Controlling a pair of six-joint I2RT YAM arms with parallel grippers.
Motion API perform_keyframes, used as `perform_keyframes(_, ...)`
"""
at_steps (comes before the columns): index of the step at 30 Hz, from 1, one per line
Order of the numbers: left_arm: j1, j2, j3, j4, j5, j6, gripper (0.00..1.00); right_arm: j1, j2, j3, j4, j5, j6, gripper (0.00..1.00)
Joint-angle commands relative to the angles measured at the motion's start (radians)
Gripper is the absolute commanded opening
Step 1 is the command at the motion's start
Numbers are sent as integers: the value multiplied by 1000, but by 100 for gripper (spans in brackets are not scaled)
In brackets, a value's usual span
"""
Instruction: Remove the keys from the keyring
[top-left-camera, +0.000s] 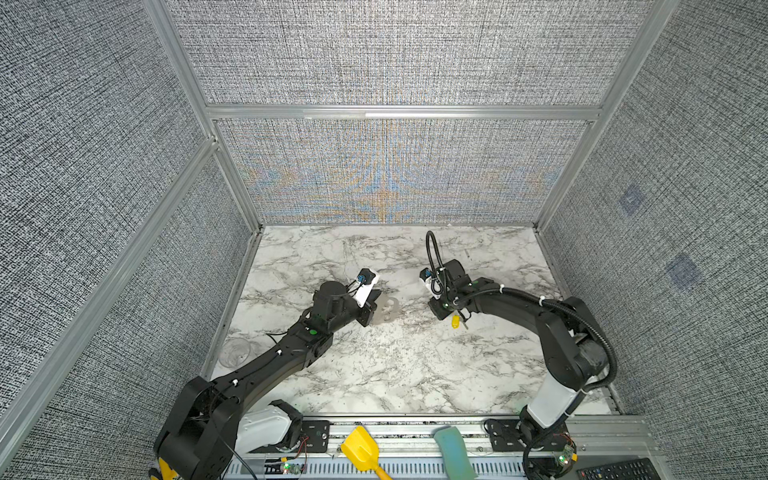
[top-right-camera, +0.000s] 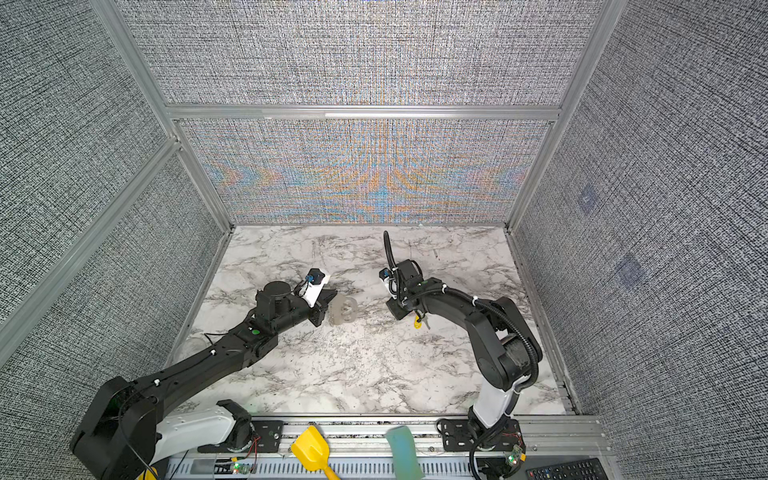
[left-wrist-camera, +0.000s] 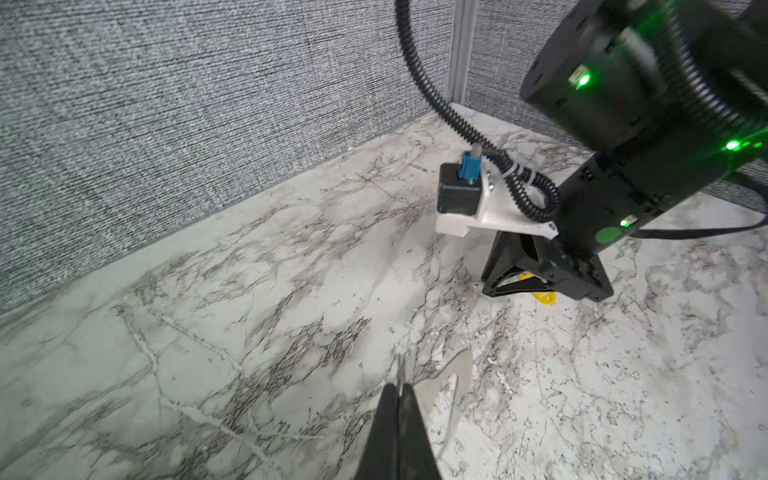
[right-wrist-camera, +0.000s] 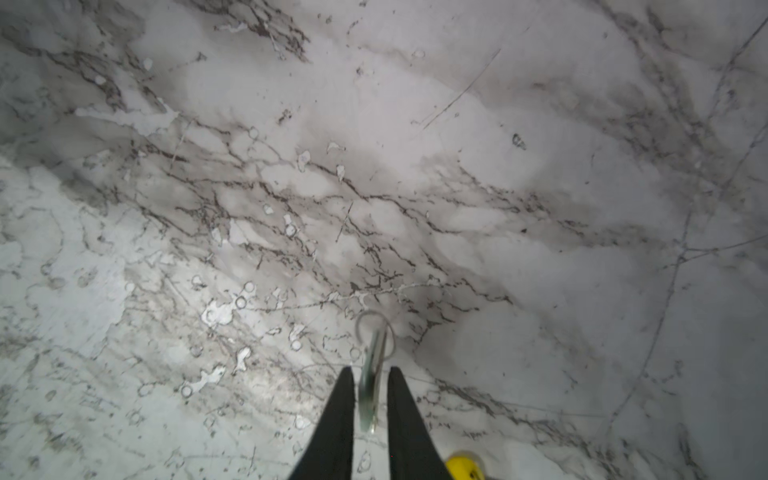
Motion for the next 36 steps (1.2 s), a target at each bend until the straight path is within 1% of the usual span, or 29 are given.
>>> perform_keyframes(1,6,0,-10,-13,-76,-59,0,-2,13,10,-48,40,-1,35)
perform_keyframes(2,9,6,-13,-14,-92,-71,0,-6,16,7,-40,44,-2,39)
perform_keyframes(5,22,36,-5,-23,-107,-100,0,-18,5,22,-55,52,2,47)
perform_keyframes(7,32,69,13,-27,-111,-110,0,-29,-33,16,-48,62,6,49)
perform_keyframes(8,36,91,25,-29,-116,-120,0,-35,-60,5,-36,69,8,55)
perform_keyframes(12,56,187,78,-19,-96,-138,0,-67,-162,-44,5,80,7,64)
perform_keyframes(14,63,239,118,-28,-100,-141,0,-78,-205,-68,14,71,-3,65)
perform_keyframes(19,91,404,248,-41,-67,-139,0,-104,-276,-118,1,80,-3,66)
perform_keyframes(24,109,623,452,-88,-6,-149,0,-150,-350,-221,44,99,40,66)
perform_keyframes(26,120,703,530,-129,17,-154,0,-168,-392,-276,95,101,56,66)
perform_keyframes(28,133,781,629,-212,39,-158,0,-184,-436,-328,146,105,51,68)
perform_keyframes(30,149,864,720,-297,66,-163,0,-196,-473,-369,184,135,48,70)
perform_keyframes(32,164,909,761,-322,91,-183,0,-208,-493,-404,213,147,47,72)
perform_keyframes(35,170,915,769,-304,105,-192,0,-233,-511,-432,223,165,55,74)
perform_keyframes(36,172,907,766,-299,99,-194,8,-243,-518,-440,229,166,59,75)
